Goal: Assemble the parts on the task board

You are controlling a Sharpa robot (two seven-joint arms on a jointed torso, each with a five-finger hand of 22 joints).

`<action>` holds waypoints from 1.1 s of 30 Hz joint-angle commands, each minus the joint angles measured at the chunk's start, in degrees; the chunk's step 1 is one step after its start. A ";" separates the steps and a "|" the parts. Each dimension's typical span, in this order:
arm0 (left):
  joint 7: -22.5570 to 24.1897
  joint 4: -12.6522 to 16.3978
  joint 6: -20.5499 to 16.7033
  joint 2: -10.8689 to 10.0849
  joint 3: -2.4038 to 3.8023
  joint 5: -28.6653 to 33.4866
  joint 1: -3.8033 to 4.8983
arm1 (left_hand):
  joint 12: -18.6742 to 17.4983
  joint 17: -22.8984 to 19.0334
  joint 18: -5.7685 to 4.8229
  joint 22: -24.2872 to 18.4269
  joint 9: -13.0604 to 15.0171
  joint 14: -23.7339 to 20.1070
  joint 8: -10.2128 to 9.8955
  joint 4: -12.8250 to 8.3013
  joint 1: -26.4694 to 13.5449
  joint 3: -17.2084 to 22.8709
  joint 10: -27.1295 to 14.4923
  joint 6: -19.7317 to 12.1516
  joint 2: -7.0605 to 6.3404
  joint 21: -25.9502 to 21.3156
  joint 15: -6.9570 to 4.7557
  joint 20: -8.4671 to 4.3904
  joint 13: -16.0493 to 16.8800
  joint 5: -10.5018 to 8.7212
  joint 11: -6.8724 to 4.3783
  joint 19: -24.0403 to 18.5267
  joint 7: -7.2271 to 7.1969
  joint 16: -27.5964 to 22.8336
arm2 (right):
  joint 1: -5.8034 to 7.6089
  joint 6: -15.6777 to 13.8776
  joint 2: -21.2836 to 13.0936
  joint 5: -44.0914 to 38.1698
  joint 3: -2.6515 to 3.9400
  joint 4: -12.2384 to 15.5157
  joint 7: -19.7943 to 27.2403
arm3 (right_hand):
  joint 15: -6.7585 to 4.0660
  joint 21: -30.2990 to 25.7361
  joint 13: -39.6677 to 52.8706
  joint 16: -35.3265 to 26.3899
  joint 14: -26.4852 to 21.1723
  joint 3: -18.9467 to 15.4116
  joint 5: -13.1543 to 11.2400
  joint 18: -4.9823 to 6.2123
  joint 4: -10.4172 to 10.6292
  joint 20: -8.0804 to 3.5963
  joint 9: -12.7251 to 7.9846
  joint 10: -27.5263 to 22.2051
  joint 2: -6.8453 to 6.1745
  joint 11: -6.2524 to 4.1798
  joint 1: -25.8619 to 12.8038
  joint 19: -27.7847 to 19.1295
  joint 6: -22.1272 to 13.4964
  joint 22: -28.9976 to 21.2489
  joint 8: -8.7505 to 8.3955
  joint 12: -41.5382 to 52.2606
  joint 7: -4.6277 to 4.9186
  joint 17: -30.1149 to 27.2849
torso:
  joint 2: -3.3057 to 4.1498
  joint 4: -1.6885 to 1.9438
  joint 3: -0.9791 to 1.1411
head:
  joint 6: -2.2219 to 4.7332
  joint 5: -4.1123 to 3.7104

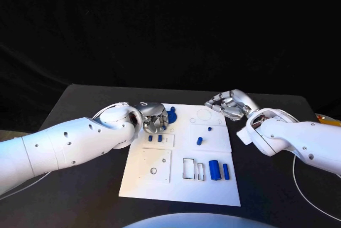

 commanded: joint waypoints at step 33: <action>-0.13 2.90 3.37 -5.64 2.34 4.03 0.02 | -0.19 -0.66 -0.58 -0.04 0.13 0.18 0.27 0.02 -0.74 0.48 0.47 0.43 -0.26 0.20 -0.08 -0.02 -0.06 0.07 0.04 0.41 0.15 0.06 | -0.19 0.21 -0.21 -0.36 0.00 0.02 0.31 | -0.28 -0.20 0.08 -0.37 3.13 -0.45 0.20 0.92 0.00 -0.47 0.08 0.08 0.46 -0.37 0.04 0.02 -0.33 7.89 0.24 0.23 -0.13 2.48 | 0.11 -0.08 -0.03 | 0.36 0.49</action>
